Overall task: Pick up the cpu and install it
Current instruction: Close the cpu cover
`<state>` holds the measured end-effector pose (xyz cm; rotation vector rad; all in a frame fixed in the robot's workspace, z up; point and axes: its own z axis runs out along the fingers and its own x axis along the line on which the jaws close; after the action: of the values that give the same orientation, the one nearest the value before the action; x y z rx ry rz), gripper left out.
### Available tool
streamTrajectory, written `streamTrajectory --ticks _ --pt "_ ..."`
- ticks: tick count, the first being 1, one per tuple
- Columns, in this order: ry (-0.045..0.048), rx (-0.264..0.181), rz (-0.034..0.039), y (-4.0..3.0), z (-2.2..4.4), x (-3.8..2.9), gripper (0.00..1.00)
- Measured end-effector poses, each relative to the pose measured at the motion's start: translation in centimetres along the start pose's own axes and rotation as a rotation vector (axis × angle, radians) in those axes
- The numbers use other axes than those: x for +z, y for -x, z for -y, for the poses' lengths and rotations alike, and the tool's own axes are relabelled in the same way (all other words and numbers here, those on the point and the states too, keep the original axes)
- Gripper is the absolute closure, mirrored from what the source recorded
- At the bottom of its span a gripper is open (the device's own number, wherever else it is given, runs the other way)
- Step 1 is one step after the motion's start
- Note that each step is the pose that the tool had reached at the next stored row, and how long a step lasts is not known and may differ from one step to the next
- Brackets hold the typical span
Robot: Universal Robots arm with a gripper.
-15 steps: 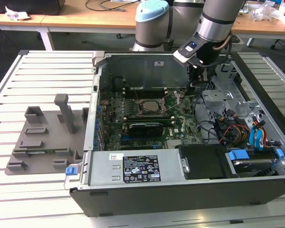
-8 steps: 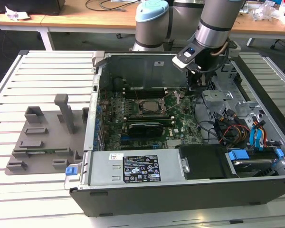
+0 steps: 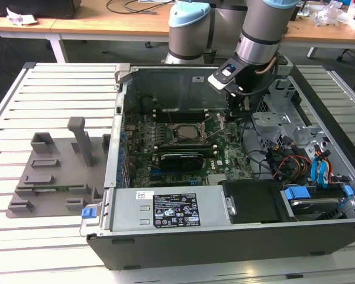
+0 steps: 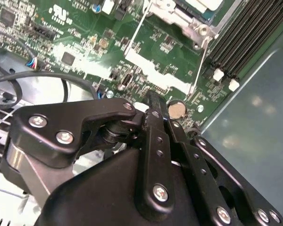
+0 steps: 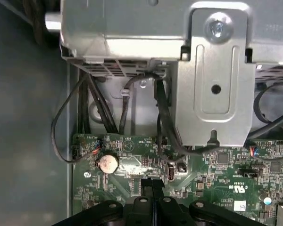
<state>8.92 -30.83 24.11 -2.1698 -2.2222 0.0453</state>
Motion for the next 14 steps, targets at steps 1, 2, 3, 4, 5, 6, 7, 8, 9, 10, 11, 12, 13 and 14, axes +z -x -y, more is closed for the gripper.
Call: streamTrajectory --ticks 1,2,3,4,5,6,7,8,9,10,11,12,13,14 --pt "0.0 0.0 0.0001 0.0 0.18 0.01 0.89" --pt "-0.0001 0.0 0.0001 -0.01 0.45 0.03 0.89" --pt "-0.0001 0.0 0.0001 -0.01 0.59 0.05 0.89" --pt "-0.0001 0.0 0.0001 -0.01 0.63 0.05 0.89" --pt "-0.0001 0.0 0.0 -0.01 0.67 0.05 0.89" --pt "-0.0001 0.0 0.0001 -0.02 0.77 0.06 0.89" --pt "-0.0001 0.0 0.0001 -0.02 0.84 0.07 0.89" --pt "-0.0001 0.0 0.0001 -0.02 0.91 0.07 0.89" --pt "-0.0001 0.0 0.0 -0.02 0.98 0.08 0.89" --pt "-0.0001 0.0 0.0 -0.02 1.05 0.09 0.89" --pt "-0.0001 0.0 0.0 -0.03 1.16 0.11 0.89" --pt "-0.0001 0.0 0.0 -0.03 1.22 0.12 0.89" --pt "-0.0001 0.0 0.0001 -0.03 1.28 0.13 0.89" --pt "-0.0001 0.0 0.0001 -0.03 1.33 0.13 0.89"
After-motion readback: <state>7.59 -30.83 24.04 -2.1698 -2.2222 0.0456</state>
